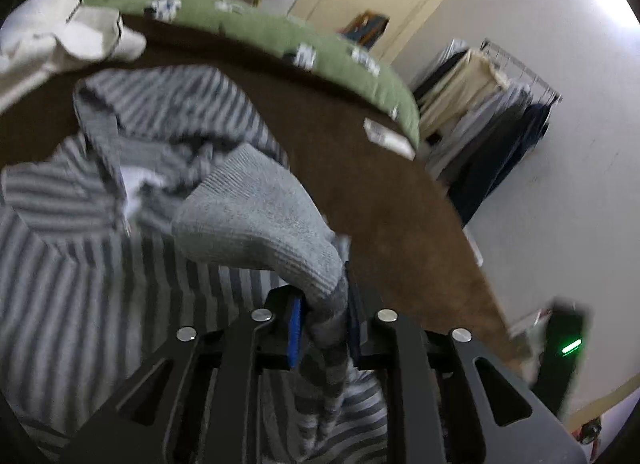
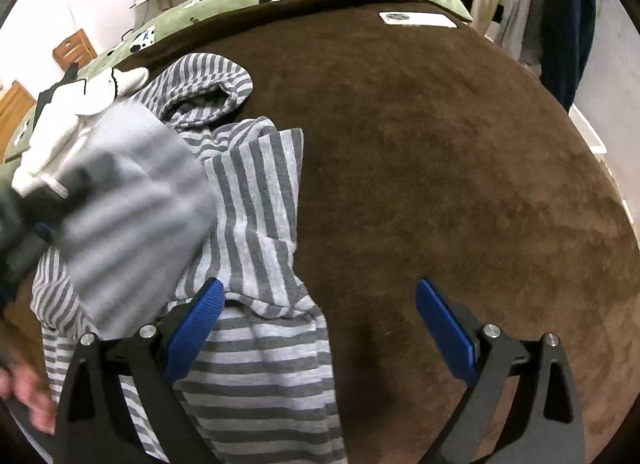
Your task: Fold large clothes
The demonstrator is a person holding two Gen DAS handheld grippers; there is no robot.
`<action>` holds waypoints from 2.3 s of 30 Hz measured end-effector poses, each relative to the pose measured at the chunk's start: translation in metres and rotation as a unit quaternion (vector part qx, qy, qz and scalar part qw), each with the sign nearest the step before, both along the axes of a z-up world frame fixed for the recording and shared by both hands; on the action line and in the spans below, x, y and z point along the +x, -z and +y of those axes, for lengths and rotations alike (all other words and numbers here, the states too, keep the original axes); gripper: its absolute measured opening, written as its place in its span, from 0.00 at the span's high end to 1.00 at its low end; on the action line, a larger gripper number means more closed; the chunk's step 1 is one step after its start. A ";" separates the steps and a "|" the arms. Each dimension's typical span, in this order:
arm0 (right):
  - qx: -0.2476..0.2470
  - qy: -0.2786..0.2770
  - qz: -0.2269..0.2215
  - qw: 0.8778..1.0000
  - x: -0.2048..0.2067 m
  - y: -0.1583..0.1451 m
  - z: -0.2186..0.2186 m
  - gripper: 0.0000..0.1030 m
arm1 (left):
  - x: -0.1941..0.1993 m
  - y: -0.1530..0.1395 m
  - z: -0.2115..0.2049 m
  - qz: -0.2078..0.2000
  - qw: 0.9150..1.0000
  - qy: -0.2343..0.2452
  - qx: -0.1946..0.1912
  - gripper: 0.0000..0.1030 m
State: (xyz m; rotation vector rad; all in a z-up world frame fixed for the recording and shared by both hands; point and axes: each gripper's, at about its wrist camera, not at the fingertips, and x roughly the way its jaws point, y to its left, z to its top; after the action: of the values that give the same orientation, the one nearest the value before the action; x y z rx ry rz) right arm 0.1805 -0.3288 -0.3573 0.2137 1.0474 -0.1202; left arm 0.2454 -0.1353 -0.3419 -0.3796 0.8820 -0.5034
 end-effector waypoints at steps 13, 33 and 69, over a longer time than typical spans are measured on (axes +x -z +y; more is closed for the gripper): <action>0.020 0.019 0.008 1.000 -0.002 0.007 -0.017 0.08 | 0.000 -0.016 0.012 -0.023 0.999 0.046 0.010 0.21; 0.006 -0.085 -0.012 0.996 0.037 -0.010 0.063 0.08 | 0.025 0.045 0.173 0.051 0.957 -0.054 0.282 0.12; 0.012 0.080 -0.034 0.996 0.029 -0.003 0.007 0.83 | 0.025 0.081 0.221 0.089 0.948 -0.129 0.277 0.05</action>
State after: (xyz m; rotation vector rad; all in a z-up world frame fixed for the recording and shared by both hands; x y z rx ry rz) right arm 0.2099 -0.3218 -0.3539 0.3217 0.9640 -0.2444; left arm 0.2708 0.0858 -0.4225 -0.0206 1.0867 0.0335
